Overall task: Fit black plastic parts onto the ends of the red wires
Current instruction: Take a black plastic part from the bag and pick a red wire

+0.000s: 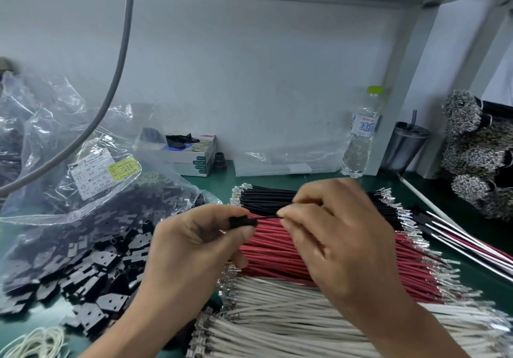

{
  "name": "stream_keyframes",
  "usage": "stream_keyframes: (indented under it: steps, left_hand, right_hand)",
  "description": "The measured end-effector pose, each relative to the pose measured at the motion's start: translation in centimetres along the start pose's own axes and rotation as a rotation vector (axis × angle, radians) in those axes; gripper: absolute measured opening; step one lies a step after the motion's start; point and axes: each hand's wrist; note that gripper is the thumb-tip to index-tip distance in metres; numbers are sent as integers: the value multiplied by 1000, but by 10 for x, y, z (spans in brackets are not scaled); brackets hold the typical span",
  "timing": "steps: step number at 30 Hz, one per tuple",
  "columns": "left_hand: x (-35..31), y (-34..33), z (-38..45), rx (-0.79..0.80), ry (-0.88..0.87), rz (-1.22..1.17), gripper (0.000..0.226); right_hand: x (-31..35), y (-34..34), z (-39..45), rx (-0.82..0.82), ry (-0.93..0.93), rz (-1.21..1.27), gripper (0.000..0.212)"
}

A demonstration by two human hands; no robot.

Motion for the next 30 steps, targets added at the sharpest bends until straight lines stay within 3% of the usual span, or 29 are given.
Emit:
stream_keyframes:
  steps: [2,4,6,9,13,17,21,26,30]
  left_hand:
    - [-1,5,4,-92,46,-27,23]
    - [-1,9,7,-142,81,-59,30]
    - [1,11,10,-151,129,-86,35]
    - [3,12,10,-107,173,-100,36]
    - [6,14,12,-101,224,-125,38]
    - [9,16,16,-83,285,-184,38]
    - [6,14,13,24,350,-265,36]
    - [6,11,9,89,397,-287,36]
    - [7,11,9,109,400,-287,49]
  right_hand:
    - [3,1,-3,5,46,32,5]
    - [7,-8,-3,213,23,-3,4]
    - [6,-24,2,396,-121,-40,11]
    - [-6,-42,8,473,-281,8,19]
    - [-10,-36,17,523,-242,8,5]
    - [-10,-17,9,409,-143,82,11]
    - [2,-9,-6,225,-219,226,18]
    - [3,-6,-8,179,-308,291,15]
    - [2,-4,-9,162,-363,332,13]
Point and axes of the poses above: each hand's wrist, its own z-axis towards the middle knuckle, its own y-axis out of the back of the hand, x = y × z, and after that the axes turned 13 degrees about -x, right-handed
